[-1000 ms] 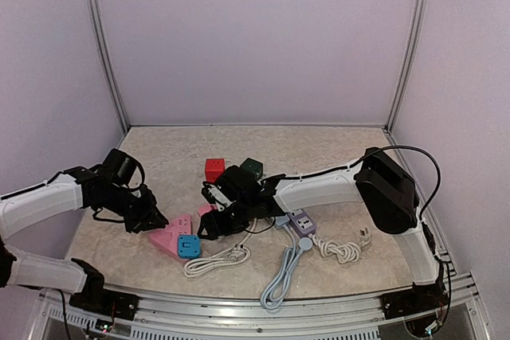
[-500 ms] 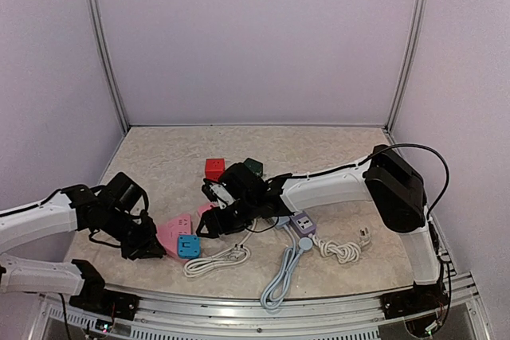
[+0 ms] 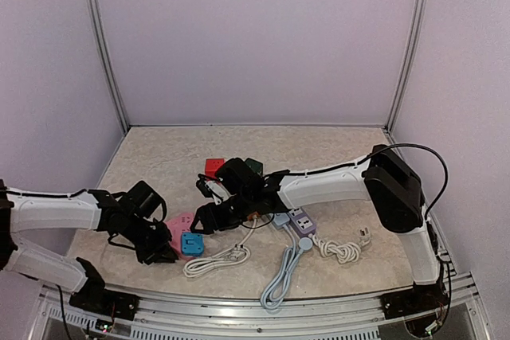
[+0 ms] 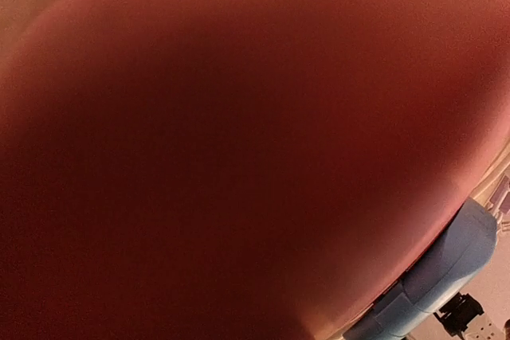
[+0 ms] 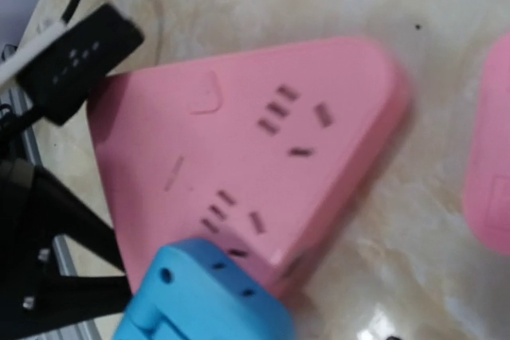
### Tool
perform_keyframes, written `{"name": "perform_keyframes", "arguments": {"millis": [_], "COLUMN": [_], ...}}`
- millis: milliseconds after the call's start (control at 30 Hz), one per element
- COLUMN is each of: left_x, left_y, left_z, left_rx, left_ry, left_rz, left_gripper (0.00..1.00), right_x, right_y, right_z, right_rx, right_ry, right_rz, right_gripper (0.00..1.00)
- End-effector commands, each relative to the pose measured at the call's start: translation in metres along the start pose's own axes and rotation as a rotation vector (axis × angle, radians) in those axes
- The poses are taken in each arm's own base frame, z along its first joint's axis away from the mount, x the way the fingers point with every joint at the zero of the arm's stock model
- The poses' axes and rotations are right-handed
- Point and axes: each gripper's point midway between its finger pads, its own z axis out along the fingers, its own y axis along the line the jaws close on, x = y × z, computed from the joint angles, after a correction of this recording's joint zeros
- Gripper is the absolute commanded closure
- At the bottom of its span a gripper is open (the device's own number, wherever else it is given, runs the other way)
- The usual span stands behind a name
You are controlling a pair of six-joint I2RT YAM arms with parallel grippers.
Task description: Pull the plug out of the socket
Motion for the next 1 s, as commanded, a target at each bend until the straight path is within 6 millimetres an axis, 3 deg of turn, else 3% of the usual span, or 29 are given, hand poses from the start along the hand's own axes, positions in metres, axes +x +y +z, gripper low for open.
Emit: {"name": "perform_keyframes", "arguments": {"millis": [0, 233, 500, 733, 967], "left_x": [-0.027, -0.048, -0.042, -0.037, -0.063], "left_y": [-0.034, -0.044, -0.049, -0.055, -0.062], "left_z": [0.002, -0.009, -0.026, -0.057, -0.068], "left_rx": [0.089, 0.148, 0.168, 0.206, 0.223], "left_ry": [-0.047, -0.067, -0.066, -0.117, -0.166], "left_rz": [0.0, -0.012, 0.03, 0.06, 0.064], "left_gripper": [0.9, 0.9, 0.9, 0.89, 0.88], "right_x": [0.002, -0.007, -0.009, 0.004, 0.002], "right_y": [-0.015, -0.032, -0.037, -0.039, -0.033], "right_z": [0.008, 0.0, 0.002, 0.008, 0.015], "right_rx": [0.028, 0.018, -0.035, -0.06, -0.11], "right_ry": [0.021, -0.016, -0.027, 0.018, 0.023], "right_rz": [0.022, 0.083, 0.141, 0.184, 0.189], "right_gripper": [0.35, 0.35, 0.34, 0.35, 0.36]}}
